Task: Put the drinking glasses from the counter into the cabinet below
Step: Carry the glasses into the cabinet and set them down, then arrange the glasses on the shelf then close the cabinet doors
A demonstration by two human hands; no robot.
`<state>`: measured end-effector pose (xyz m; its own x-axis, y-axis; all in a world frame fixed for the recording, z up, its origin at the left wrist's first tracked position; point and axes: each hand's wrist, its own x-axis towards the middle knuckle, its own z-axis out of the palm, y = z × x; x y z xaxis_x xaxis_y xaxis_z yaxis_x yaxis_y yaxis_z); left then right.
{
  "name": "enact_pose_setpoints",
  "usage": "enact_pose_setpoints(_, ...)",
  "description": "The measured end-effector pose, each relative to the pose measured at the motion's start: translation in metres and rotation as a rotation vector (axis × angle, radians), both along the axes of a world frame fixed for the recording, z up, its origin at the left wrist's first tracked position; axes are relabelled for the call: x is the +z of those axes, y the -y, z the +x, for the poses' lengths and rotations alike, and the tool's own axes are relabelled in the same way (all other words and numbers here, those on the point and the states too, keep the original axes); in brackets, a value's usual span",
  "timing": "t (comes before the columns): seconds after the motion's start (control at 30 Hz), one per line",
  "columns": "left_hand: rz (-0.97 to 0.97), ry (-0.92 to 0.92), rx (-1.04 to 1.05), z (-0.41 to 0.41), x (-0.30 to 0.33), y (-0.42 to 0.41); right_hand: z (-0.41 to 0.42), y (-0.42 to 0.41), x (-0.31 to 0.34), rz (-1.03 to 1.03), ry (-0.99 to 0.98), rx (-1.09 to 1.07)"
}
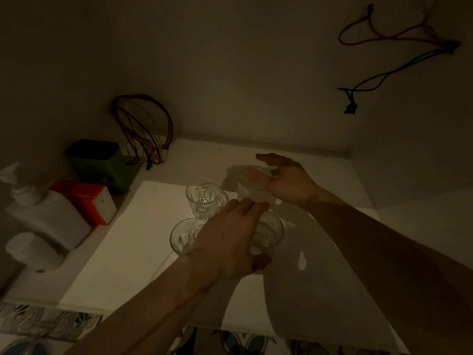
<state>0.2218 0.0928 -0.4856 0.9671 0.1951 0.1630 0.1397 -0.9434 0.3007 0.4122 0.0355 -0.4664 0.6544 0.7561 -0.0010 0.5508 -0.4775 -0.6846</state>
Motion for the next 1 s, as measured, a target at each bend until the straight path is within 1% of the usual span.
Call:
enact_pose_setpoints(0.03, -0.034, 0.022, 0.017, -0.004, 0.002, -0.001, 0.0, 0.006, 0.0, 0.014, -0.008, -0.052)
enact_pose_setpoints(0.1, -0.076, 0.103, 0.096, -0.011, 0.006, -0.008, 0.0, 0.023, -0.003, -0.016, 0.054, -0.126)
enact_pose_setpoints(0.17, -0.029, 0.118, 0.208, -0.017, 0.01, -0.021, 0.0, 0.042, -0.009, -0.164, 0.177, -0.151)
enact_pose_setpoints(0.2, -0.003, 0.096, 0.267, -0.019, 0.011, -0.029, -0.001, 0.051, -0.012, -0.263, 0.219, -0.148)
enact_pose_setpoints(0.27, 0.021, -0.004, 0.363, -0.021, 0.011, -0.041, -0.007, 0.06, -0.013, -0.387, 0.196, -0.185)
enact_pose_setpoints(0.37, -0.001, -0.178, 0.434, -0.018, 0.008, -0.051, -0.024, 0.059, -0.008, -0.45, 0.142, -0.234)
enact_pose_setpoints(0.47, 0.003, -0.272, 0.451, -0.012, 0.014, -0.053, -0.04, 0.057, 0.002, -0.525, 0.165, -0.21)
enact_pose_setpoints(0.53, 0.019, -0.307, 0.447, -0.008, 0.021, -0.052, -0.047, 0.056, 0.009, -0.525, 0.181, -0.2)
enact_pose_setpoints(0.73, 0.032, -0.29, 0.443, -0.015, 0.038, -0.039, -0.063, 0.064, 0.034, -0.535, 0.208, -0.17)
enact_pose_setpoints(0.83, 0.013, -0.365, 0.437, -0.031, 0.053, -0.021, -0.082, 0.083, 0.054, -0.608, 0.233, -0.131)
enact_pose_setpoints(1.0, -0.048, -0.481, 0.393, -0.071, 0.105, 0.033, -0.132, 0.131, 0.107, -0.684, 0.08, -0.121)
